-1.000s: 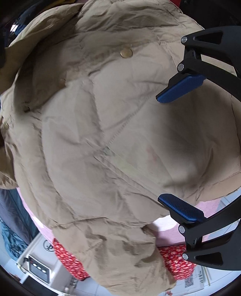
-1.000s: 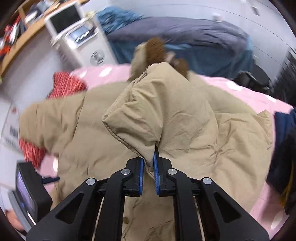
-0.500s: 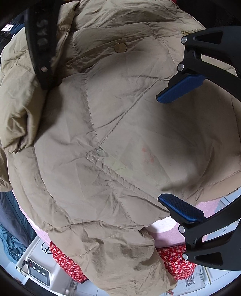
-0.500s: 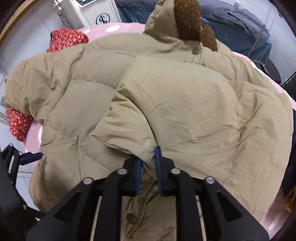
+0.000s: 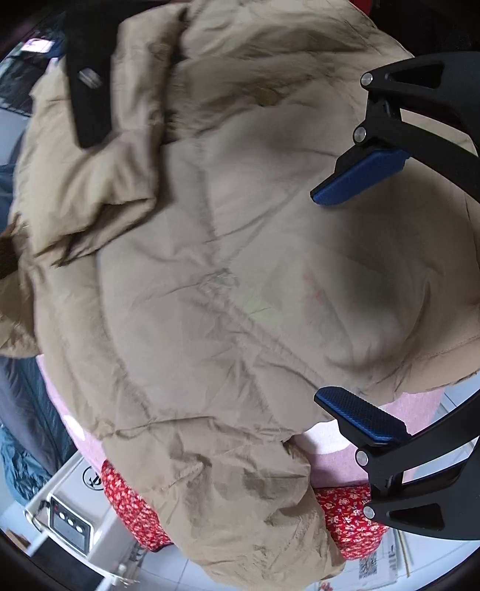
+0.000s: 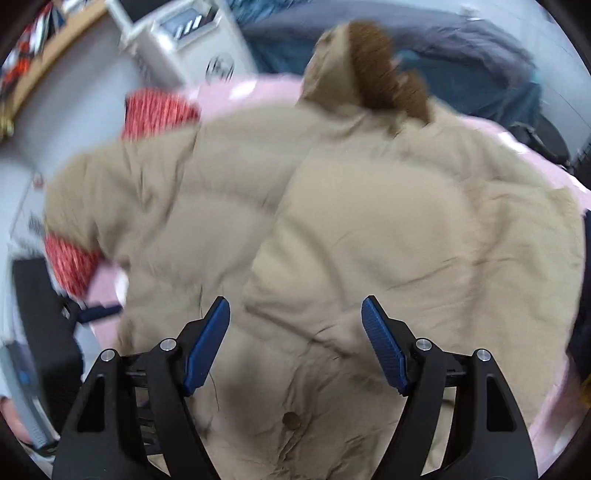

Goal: Fold large clothes
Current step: 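Fold the held sleeve across the jacket front with the right tool, then grasp the other sleeve with the left tool and lift it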

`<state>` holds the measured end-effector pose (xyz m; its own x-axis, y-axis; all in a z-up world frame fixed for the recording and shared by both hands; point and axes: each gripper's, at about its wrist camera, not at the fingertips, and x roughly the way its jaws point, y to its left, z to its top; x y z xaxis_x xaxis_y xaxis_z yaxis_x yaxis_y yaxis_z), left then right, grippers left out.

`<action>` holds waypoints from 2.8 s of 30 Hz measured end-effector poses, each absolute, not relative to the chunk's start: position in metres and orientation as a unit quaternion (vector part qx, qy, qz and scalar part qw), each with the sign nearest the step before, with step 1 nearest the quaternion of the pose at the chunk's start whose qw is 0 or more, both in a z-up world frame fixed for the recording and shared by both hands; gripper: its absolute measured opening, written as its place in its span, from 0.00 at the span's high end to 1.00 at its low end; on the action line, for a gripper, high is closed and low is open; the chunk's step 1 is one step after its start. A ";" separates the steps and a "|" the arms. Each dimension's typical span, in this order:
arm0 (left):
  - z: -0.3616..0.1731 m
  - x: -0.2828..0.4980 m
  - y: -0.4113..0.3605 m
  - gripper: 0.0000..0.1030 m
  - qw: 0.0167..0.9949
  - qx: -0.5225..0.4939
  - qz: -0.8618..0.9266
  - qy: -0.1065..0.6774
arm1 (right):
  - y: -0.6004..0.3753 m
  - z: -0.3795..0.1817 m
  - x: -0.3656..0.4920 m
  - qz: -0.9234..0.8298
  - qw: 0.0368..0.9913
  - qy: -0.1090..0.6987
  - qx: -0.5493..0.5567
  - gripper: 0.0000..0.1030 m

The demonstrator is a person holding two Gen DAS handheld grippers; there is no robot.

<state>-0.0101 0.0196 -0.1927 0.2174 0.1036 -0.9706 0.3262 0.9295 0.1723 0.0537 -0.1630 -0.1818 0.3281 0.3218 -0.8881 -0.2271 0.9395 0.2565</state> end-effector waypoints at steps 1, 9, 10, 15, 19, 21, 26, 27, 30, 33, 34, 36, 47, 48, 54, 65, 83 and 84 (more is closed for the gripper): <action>-0.190 -0.008 0.020 0.06 0.765 0.166 -0.076 0.617 | -0.176 -0.173 0.054 0.151 0.827 0.539 0.052 0.28; -0.176 0.011 -0.014 0.06 0.782 0.160 -0.108 0.592 | -0.270 -0.200 0.058 -0.035 0.825 0.560 0.074 0.28; -0.176 0.012 -0.019 0.06 0.782 0.163 -0.112 0.591 | -0.277 -0.211 0.056 -0.041 0.816 0.571 0.075 0.28; -0.182 0.006 -0.031 0.06 0.776 0.170 -0.115 0.597 | -0.254 -0.238 0.048 -0.027 0.804 0.594 -0.018 0.21; -0.187 0.004 -0.017 0.06 0.773 0.166 -0.103 0.604 | -0.228 -0.261 0.047 -0.029 0.784 0.609 -0.115 0.19; -0.189 0.004 -0.008 0.06 0.773 0.162 -0.090 0.607 | -0.225 -0.268 0.042 -0.032 0.780 0.610 -0.135 0.17; -0.190 0.003 0.019 0.06 0.776 0.132 -0.053 0.615 | -0.222 -0.278 0.039 -0.030 0.776 0.613 -0.147 0.15; -0.191 0.003 0.025 0.06 0.776 0.120 -0.045 0.617 | -0.223 -0.278 0.039 -0.030 0.776 0.613 -0.146 0.15; -0.193 0.006 0.045 0.06 0.775 0.082 -0.023 0.627 | -0.224 -0.274 0.036 -0.031 0.776 0.614 -0.138 0.15; -0.191 0.008 0.062 0.06 0.778 0.055 0.001 0.626 | -0.228 -0.263 0.038 -0.029 0.785 0.608 -0.116 0.15; -0.190 0.009 0.069 0.06 0.781 0.048 0.012 0.623 | -0.230 -0.256 0.038 -0.026 0.792 0.602 -0.098 0.15; -0.186 0.011 0.082 0.06 0.785 0.039 0.034 0.617 | -0.233 -0.244 0.036 -0.020 0.800 0.595 -0.071 0.15; -0.159 0.011 0.186 0.06 0.810 -0.101 0.160 0.555 | -0.244 -0.222 0.011 0.009 0.816 0.579 0.001 0.15; -0.158 0.010 0.196 0.06 0.811 -0.114 0.171 0.548 | -0.243 -0.221 0.010 0.010 0.817 0.577 -0.001 0.15; -0.136 0.001 0.290 0.06 0.811 -0.190 0.267 0.486 | -0.243 -0.219 0.008 0.012 0.817 0.577 0.004 0.15; -0.138 0.016 0.390 0.21 0.788 -0.317 0.269 0.454 | -0.237 -0.221 0.005 0.015 0.812 0.584 0.001 0.15; -0.058 0.067 0.232 0.96 0.887 -0.106 0.105 0.438 | -0.252 -0.215 0.001 -0.007 0.816 0.578 0.015 0.15; -0.054 0.070 0.216 0.96 0.890 -0.101 0.085 0.436 | -0.252 -0.215 0.001 -0.007 0.817 0.577 0.014 0.15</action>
